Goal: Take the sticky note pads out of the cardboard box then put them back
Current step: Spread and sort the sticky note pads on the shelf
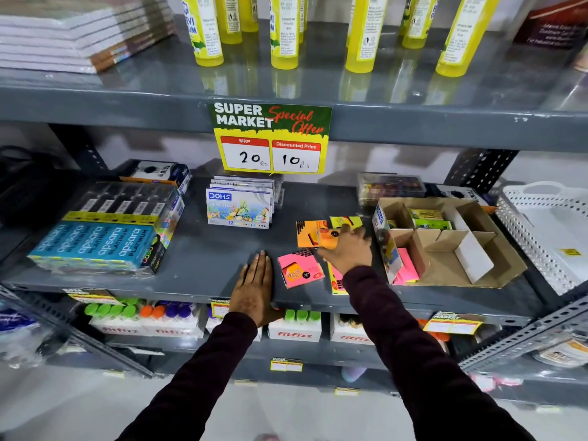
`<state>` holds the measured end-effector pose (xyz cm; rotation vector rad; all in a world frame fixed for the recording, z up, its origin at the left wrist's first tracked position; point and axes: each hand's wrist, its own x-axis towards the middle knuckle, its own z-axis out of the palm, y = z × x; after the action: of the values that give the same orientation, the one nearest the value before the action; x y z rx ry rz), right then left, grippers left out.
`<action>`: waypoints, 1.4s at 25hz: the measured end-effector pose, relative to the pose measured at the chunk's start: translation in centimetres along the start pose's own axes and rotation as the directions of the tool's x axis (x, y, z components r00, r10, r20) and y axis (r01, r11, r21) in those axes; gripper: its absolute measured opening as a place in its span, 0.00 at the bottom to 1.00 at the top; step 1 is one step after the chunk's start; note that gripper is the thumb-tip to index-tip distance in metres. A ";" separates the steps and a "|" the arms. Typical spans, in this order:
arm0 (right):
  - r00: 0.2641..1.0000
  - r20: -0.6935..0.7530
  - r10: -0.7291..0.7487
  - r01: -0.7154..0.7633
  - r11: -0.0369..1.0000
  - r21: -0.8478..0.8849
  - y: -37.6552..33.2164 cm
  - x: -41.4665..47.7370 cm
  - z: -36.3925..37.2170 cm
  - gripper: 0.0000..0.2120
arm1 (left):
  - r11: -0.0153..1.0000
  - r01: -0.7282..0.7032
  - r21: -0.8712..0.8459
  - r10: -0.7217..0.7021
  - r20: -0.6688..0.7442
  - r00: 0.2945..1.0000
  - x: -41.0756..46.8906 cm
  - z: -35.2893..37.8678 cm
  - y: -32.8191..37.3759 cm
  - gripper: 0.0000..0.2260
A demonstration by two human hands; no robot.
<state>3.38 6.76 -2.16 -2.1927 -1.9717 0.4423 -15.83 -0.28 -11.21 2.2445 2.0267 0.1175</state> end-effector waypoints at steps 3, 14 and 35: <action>0.999 0.039 -0.012 0.010 0.999 0.052 -3.1 3.0 0.1 0.36 | 1.000 0.000 0.017 0.000 0.011 1.000 0.1 0.1 -0.1 0.52; 1.000 0.005 -0.001 0.001 1.000 0.023 -4.2 4.4 1.5 0.31 | 1.000 0.001 0.027 -0.001 0.015 1.000 0.2 0.3 -0.2 0.52; 0.990 0.002 -0.140 0.140 0.989 -0.041 -1.4 -3.6 2.5 0.37 | 1.000 0.013 0.021 -0.013 0.004 1.000 0.1 0.3 -0.1 0.53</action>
<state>0.93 3.18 -3.64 -2.0591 -2.1349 0.3836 -15.84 -0.18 -11.57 2.2419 2.0493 0.0904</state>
